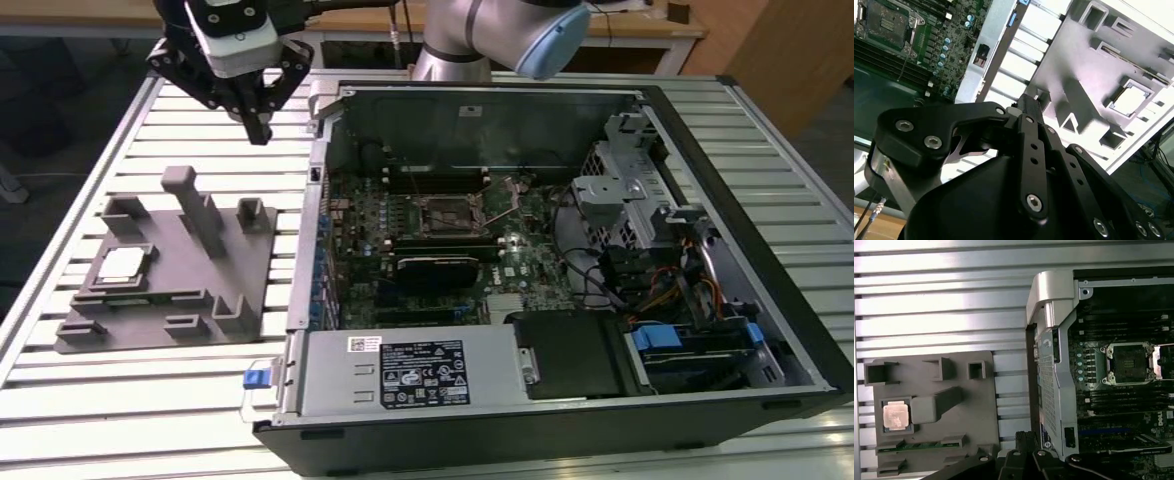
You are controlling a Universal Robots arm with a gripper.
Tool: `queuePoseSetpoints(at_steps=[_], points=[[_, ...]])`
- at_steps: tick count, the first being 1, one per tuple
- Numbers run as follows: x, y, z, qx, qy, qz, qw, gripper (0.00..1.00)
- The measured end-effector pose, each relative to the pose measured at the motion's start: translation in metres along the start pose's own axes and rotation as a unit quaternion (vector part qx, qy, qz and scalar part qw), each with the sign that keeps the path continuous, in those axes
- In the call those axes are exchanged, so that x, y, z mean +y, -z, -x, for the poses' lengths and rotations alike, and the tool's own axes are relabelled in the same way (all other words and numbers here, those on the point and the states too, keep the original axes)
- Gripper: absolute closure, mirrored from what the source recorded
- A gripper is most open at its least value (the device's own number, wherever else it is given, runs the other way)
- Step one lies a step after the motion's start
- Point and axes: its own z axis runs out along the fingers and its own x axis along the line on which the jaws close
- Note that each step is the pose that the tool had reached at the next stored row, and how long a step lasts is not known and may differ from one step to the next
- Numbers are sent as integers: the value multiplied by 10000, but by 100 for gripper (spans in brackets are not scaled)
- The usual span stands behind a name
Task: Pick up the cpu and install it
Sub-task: 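Reach for the cpu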
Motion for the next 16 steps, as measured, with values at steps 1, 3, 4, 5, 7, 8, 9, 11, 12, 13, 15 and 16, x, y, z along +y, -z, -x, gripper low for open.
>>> queuePoseSetpoints(at_steps=[1,3,4,5,7,8,9,11,12,13,15,16], points=[[-1,0,-8,0,0,0,10000,89],[-2,-3,-23,0,0,0,10000,89],[-2,-4,-29,0,0,1,10000,89],[-3,-4,-36,0,0,0,10000,89],[-4,-6,-47,0,0,1,10000,89],[-4,-6,-50,0,0,1,10000,89],[-4,-6,-50,1,1,0,10000,89],[-5,-14,-63,0,0,0,10000,89],[-5,-14,-63,1,0,0,10000,89],[-5,-14,-63,1,0,0,10000,89],[-5,-14,-63,1,0,0,10000,89],[-5,-14,-63,1,0,0,10000,89]])
